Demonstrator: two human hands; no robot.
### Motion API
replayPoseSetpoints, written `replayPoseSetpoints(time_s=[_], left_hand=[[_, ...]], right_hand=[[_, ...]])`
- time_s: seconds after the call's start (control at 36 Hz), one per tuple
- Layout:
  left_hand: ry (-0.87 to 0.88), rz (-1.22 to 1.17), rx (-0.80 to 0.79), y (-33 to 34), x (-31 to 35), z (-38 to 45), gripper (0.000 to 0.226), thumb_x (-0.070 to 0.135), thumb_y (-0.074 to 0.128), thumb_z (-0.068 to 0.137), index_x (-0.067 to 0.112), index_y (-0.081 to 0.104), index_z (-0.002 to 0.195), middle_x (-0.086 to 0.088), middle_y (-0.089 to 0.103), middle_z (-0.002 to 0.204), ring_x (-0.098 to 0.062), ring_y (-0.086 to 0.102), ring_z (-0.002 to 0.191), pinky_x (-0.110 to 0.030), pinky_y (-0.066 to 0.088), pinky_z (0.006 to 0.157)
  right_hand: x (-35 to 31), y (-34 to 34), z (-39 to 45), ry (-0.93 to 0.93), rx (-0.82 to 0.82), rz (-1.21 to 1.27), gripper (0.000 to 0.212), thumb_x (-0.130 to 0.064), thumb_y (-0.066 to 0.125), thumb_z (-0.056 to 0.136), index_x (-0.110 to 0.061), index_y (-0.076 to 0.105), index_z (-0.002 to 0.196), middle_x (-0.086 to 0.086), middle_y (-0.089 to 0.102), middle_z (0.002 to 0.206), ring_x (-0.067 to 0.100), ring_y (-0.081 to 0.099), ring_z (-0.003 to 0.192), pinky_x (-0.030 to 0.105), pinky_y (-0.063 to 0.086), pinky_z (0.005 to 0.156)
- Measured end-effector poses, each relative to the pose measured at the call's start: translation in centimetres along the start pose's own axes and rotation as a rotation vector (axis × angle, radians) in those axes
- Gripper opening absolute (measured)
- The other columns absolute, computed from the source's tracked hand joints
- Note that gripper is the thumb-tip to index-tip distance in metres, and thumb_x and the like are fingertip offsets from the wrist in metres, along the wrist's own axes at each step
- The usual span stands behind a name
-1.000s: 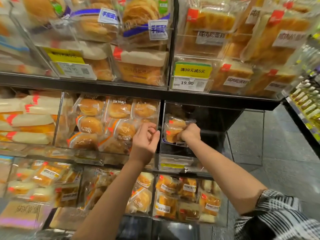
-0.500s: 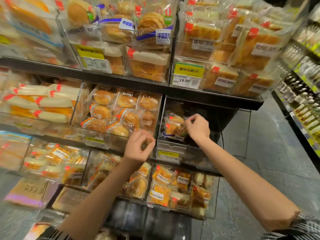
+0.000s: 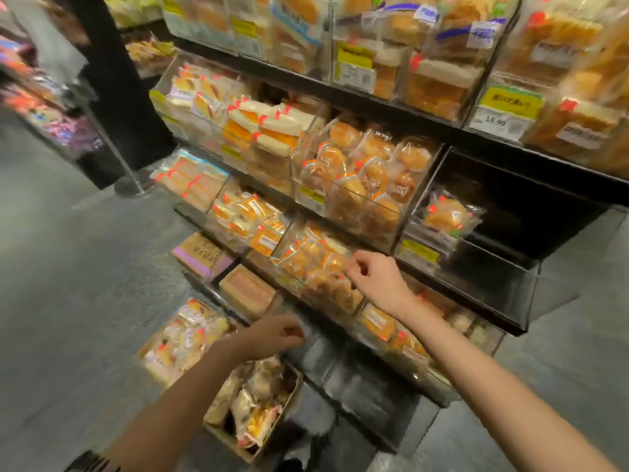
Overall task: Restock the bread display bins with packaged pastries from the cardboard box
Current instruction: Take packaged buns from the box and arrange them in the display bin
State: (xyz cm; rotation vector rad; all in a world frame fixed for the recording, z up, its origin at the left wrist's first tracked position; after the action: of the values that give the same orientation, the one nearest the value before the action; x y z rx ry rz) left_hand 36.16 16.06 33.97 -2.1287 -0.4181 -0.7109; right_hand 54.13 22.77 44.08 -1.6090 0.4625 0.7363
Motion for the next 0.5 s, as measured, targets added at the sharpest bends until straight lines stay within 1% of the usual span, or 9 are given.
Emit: replayPoseSetpoints(time_s=[0.03, 0.08, 0.14, 0.19, 0.25, 0.31, 0.33, 0.39, 0.5], left_hand=[[-0.037, -0.026, -0.005, 0.2, -1.0, -1.6, 0.018, 0.027, 0.055, 0.095, 0.018, 0.063, 0.109, 0.009, 0.061, 0.094, -0.008, 0.059, 0.088, -0.018, 0.047, 0.075], [-0.087, -0.052, 0.034, 0.4, -3.8, -3.9, 0.010, 0.032, 0.056, 0.093, 0.028, 0.062, 0.102, 0.012, 0.062, 0.096, -0.006, 0.060, 0.090, -0.029, 0.052, 0.085], [-0.128, -0.057, 0.085, 0.2, -6.1, -6.3, 0.006, 0.029, 0.058, 0.093, 0.031, 0.061, 0.098, 0.011, 0.060, 0.098, -0.007, 0.060, 0.093, -0.033, 0.051, 0.091], [-0.160, -0.114, 0.139, 0.1, -8.5, -8.3, 0.007, 0.023, 0.058, 0.094, 0.024, 0.062, 0.099, 0.006, 0.059, 0.096, -0.007, 0.059, 0.088, -0.027, 0.051, 0.087], [-0.203, -0.184, 0.180, 0.1, -11.3, -10.2, 0.009, 0.019, 0.057, 0.095, 0.020, 0.061, 0.102, 0.008, 0.058, 0.091, 0.000, 0.054, 0.080, -0.007, 0.044, 0.074], [-0.243, -0.256, 0.239, -0.3, -13.9, -12.0, 0.015, 0.018, 0.056, 0.095, 0.021, 0.058, 0.109, 0.013, 0.056, 0.092, 0.002, 0.051, 0.081, -0.002, 0.037, 0.065], [-0.275, -0.285, 0.275, -0.5, -15.5, -12.8, 0.019, 0.018, 0.056, 0.095, 0.020, 0.058, 0.114, 0.011, 0.056, 0.097, -0.002, 0.052, 0.086, -0.004, 0.035, 0.065], [-0.355, -0.311, 0.325, -0.8, -18.7, -14.4, 0.023, 0.019, 0.057, 0.095, 0.014, 0.062, 0.117, 0.005, 0.058, 0.105, -0.010, 0.056, 0.099, -0.016, 0.038, 0.074], [-0.407, -0.371, 0.353, -1.6, -24.7, -16.3, 0.020, 0.017, 0.059, 0.093, 0.010, 0.066, 0.109, -0.010, 0.067, 0.110, -0.023, 0.062, 0.101, -0.028, 0.048, 0.084]], right_hand=[[-0.9, 1.5, -0.4, -0.026, -0.034, 0.005, 0.025, -0.011, 0.053, 0.090, -0.004, 0.061, 0.067, 0.017, 0.064, 0.070, 0.030, 0.062, 0.071, 0.040, 0.046, 0.069], [-2.8, 4.6, -1.1, -0.064, -0.108, 0.001, 0.024, -0.009, 0.053, 0.090, 0.004, 0.064, 0.074, 0.019, 0.066, 0.075, 0.030, 0.061, 0.074, 0.038, 0.044, 0.072], [-4.6, 7.7, -1.7, -0.084, -0.191, -0.021, 0.021, -0.010, 0.053, 0.091, -0.005, 0.067, 0.076, 0.012, 0.068, 0.076, 0.023, 0.061, 0.072, 0.032, 0.041, 0.068], [-6.2, 10.8, -2.2, -0.109, -0.261, -0.021, 0.020, -0.012, 0.054, 0.091, -0.016, 0.064, 0.075, 0.007, 0.068, 0.075, 0.020, 0.061, 0.070, 0.032, 0.043, 0.065], [-7.4, 14.0, -2.5, -0.106, -0.328, -0.020, 0.018, -0.012, 0.053, 0.091, -0.014, 0.066, 0.078, 0.008, 0.070, 0.080, 0.023, 0.063, 0.075, 0.035, 0.048, 0.069], [-8.6, 17.1, -2.7, -0.106, -0.377, -0.035, 0.020, -0.010, 0.054, 0.090, -0.020, 0.066, 0.078, 0.003, 0.068, 0.080, 0.019, 0.062, 0.076, 0.035, 0.049, 0.072], [-9.1, 18.6, -2.8, -0.103, -0.393, -0.053, 0.021, -0.011, 0.054, 0.090, -0.022, 0.066, 0.078, 0.001, 0.068, 0.080, 0.018, 0.062, 0.076, 0.034, 0.049, 0.074], [-9.9, 21.6, -2.9, -0.084, -0.421, -0.094, 0.017, -0.012, 0.054, 0.090, -0.017, 0.069, 0.084, 0.005, 0.070, 0.084, 0.021, 0.064, 0.080, 0.036, 0.050, 0.076], [-10.5, 27.5, -2.7, -0.023, -0.506, -0.153, 0.010, -0.011, 0.059, 0.088, -0.017, 0.067, 0.087, 0.004, 0.070, 0.092, 0.020, 0.065, 0.088, 0.037, 0.053, 0.082]])
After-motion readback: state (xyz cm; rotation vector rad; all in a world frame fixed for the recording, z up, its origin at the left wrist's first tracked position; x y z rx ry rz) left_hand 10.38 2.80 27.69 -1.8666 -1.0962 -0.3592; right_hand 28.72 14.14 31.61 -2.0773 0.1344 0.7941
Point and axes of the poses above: each hand's wrist, its own z-axis towards the middle knuckle, its own y-axis out of the palm, x = y × z, the point moved 7 cm from there along z, towards the middle knuckle
